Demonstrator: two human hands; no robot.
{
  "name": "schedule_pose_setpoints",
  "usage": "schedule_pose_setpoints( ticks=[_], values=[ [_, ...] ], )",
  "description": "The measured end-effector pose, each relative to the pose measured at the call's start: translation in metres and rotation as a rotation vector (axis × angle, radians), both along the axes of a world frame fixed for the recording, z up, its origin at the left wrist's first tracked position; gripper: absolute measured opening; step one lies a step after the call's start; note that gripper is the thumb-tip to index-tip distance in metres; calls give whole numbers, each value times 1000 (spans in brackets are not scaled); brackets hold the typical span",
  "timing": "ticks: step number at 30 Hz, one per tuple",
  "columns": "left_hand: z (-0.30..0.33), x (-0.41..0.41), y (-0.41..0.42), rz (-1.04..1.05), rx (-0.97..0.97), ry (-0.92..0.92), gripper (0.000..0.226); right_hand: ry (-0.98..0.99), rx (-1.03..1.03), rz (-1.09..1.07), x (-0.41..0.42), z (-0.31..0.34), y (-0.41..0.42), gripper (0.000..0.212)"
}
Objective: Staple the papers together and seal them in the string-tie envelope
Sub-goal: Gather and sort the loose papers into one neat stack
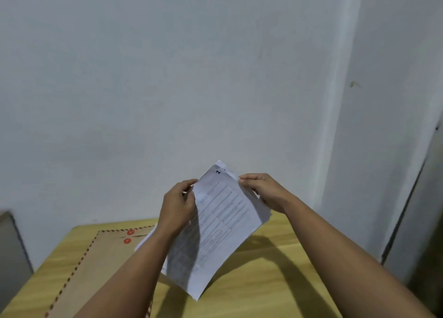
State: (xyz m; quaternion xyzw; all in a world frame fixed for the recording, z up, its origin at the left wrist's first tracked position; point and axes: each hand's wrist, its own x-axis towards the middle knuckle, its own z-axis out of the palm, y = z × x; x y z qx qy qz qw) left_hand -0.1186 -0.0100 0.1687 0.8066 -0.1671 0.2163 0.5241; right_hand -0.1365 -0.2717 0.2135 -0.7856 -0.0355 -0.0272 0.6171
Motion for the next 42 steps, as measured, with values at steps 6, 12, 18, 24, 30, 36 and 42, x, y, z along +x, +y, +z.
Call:
schedule_pose_setpoints(
  ticks=[6, 12, 18, 24, 30, 36, 42],
  values=[
    [8, -9, 0, 7, 26, -18, 30, 45, 30, 54, -14, 6, 4, 19],
    [8, -12, -1, 9, 35, 5, 30, 18, 110, 43, -17, 0, 7, 18],
    [1, -8, -1, 43, 53, 24, 30, -90, 24, 23, -18, -8, 14, 17],
    [-3, -6, -2, 51, 67, 16, 34, -226, -75, 34, -10, -23, 14, 26],
    [-4, -10, 2, 3, 104, 2, 46, -237, -15, 56, -4, -27, 8, 44],
    [-4, -13, 0, -42, 207, -45, 68, -277, -48, 63, -5, -27, 7, 52],
    [-14, -1, -4, -49, 275, -48, 73, -292, -179, 9, -3, -30, 9, 50]
  ],
)
